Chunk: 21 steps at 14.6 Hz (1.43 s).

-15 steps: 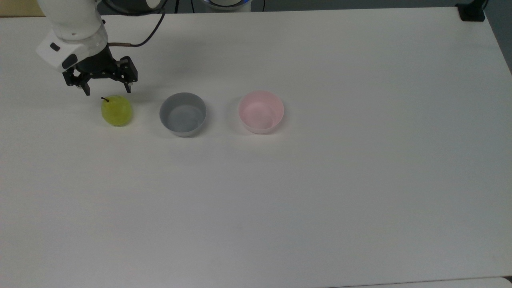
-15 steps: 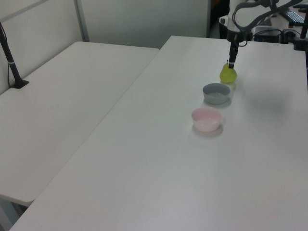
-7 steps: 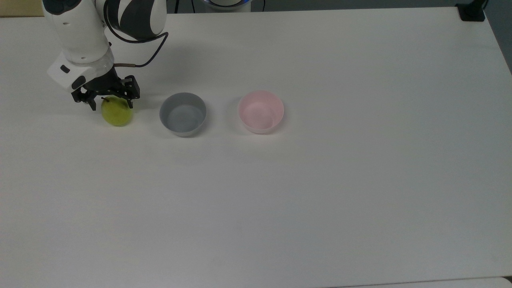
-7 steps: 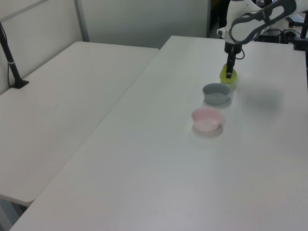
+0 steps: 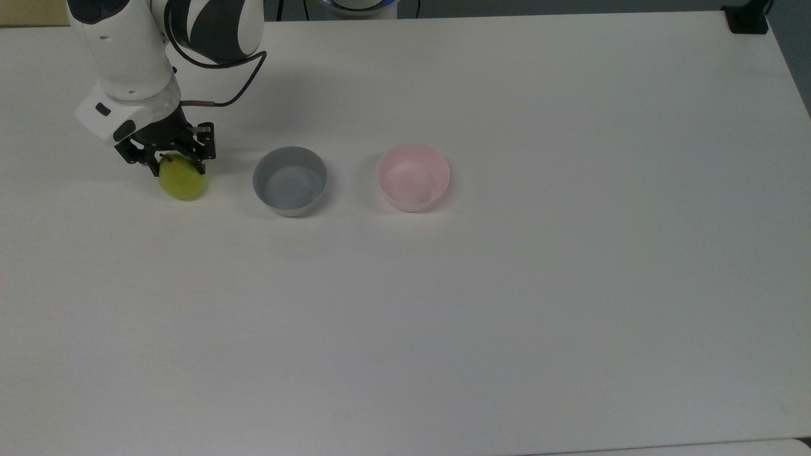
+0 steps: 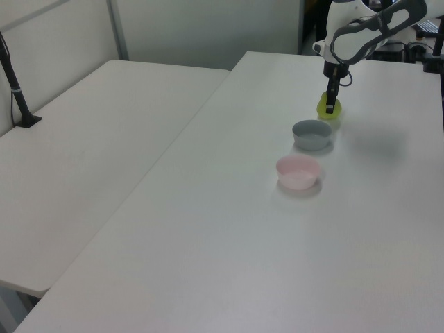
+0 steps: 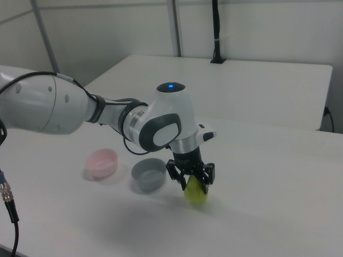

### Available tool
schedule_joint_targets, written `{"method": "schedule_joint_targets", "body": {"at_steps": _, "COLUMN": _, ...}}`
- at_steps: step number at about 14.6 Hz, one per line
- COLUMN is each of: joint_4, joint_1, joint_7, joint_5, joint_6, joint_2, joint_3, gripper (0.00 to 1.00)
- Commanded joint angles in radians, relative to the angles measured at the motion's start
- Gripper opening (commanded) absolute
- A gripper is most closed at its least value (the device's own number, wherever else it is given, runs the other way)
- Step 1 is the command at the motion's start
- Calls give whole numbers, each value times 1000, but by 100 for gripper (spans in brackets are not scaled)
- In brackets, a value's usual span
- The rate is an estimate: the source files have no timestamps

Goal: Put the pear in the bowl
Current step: 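Lift the pear and carry it toward the pink bowl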

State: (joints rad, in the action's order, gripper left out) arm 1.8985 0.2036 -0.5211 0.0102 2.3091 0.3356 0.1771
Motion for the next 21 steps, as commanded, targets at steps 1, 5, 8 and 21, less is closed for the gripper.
{"method": "schedule_joint_targets", "body": {"at_steps": 1, "joint_4": 21, "joint_1": -12, "joint_7": 18, "joint_5": -1, "joint_6": -85, "joint_2": -78, "joint_3": 2, "gripper": 10}}
{"method": "schedule_joint_targets", "body": {"at_steps": 5, "joint_4": 14, "joint_1": -12, "joint_7": 18, "joint_5": 0, "joint_6": -197, "joint_2": -182, "joint_3": -4, "gripper": 10}}
{"method": "schedule_joint_targets", "body": {"at_steps": 8, "joint_4": -41, "joint_1": -4, "joint_7": 65, "joint_5": 10, "joint_6": -318, "joint_2": -245, "joint_3": -34, "gripper": 9}}
{"method": "schedule_joint_targets", "body": {"at_steps": 21, "joint_4": -391, "joint_1": -65, "joint_7": 118, "joint_5": -67, "joint_6": -777, "joint_2": -293, "joint_3": -128, "gripper": 9}}
